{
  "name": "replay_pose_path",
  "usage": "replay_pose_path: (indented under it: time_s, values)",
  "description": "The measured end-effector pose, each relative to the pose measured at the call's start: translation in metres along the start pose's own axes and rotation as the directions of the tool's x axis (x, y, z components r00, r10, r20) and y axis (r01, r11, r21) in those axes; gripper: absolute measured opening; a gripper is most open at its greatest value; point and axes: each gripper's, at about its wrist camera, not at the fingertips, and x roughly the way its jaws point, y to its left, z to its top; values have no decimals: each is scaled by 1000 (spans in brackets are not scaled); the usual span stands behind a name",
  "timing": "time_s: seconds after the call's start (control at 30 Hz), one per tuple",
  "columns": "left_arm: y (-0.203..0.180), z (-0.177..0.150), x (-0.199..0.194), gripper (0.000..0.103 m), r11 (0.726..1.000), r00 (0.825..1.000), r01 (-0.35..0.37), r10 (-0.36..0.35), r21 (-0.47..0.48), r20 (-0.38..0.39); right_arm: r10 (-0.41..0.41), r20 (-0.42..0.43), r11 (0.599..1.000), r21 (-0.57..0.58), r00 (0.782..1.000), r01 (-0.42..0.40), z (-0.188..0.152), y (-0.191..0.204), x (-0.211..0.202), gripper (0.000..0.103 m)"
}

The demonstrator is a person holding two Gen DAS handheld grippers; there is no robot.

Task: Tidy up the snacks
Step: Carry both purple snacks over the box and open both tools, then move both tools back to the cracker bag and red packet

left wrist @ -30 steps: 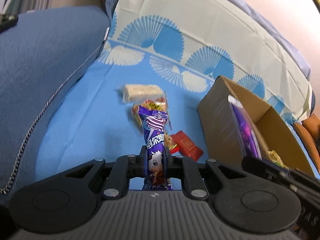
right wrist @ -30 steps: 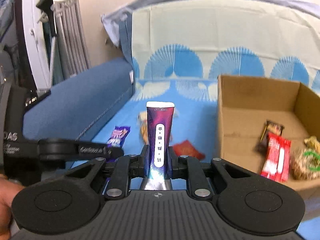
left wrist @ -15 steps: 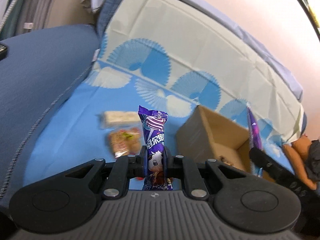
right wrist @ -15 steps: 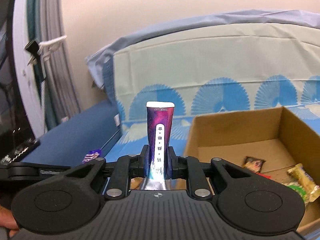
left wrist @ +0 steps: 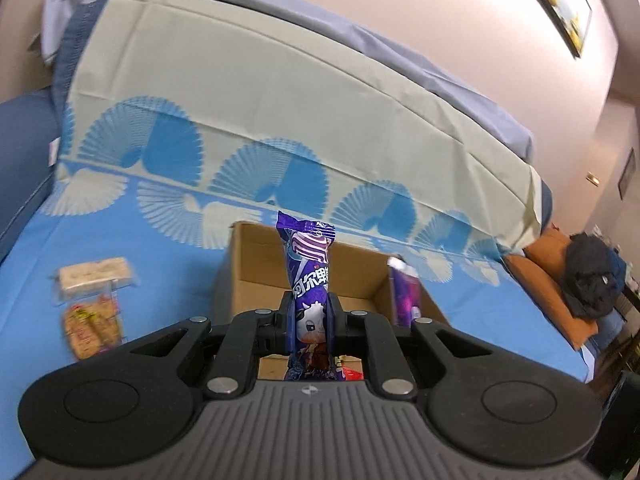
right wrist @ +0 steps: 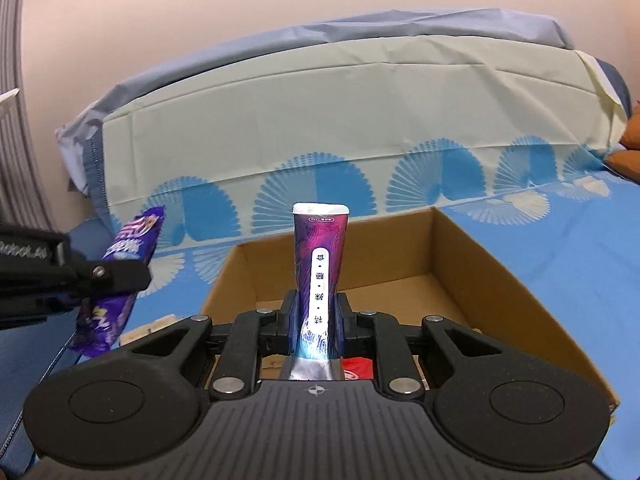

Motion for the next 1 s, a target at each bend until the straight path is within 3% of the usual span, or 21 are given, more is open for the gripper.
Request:
replay_pose_path:
  time_s: [0.13, 0.23, 0.3, 0.4, 0.77, 1.0]
  values:
    - [-15, 3, 7, 17, 998, 999, 46, -45, 54, -23, -8, 1, 1000, -3, 1000, 8, -1, -1, -1, 20]
    - [-14, 6, 6, 25, 997, 998, 58, -57, 56, -26, -28, 17, 999, -22, 999, 28, 0, 3, -4, 31]
    - [-9, 7, 1, 37, 997, 999, 52, -51, 53, -17, -28, 18, 999, -24, 999, 29, 0, 4, -3, 40]
    - [3, 5, -11, 38, 998, 999, 38, -38, 48, -2, -33, -3, 999, -30, 999, 33, -2, 6, -2, 43]
    - [77, -4, -71, 40, 998, 997, -56, 55, 17, 46, -43, -13, 994, -105, 999, 41, -9, 24, 0, 45]
    - [136, 13, -98, 40, 993, 993, -115, 115, -12, 34, -44, -31, 990, -137, 999, 39, -17, 40, 2, 45]
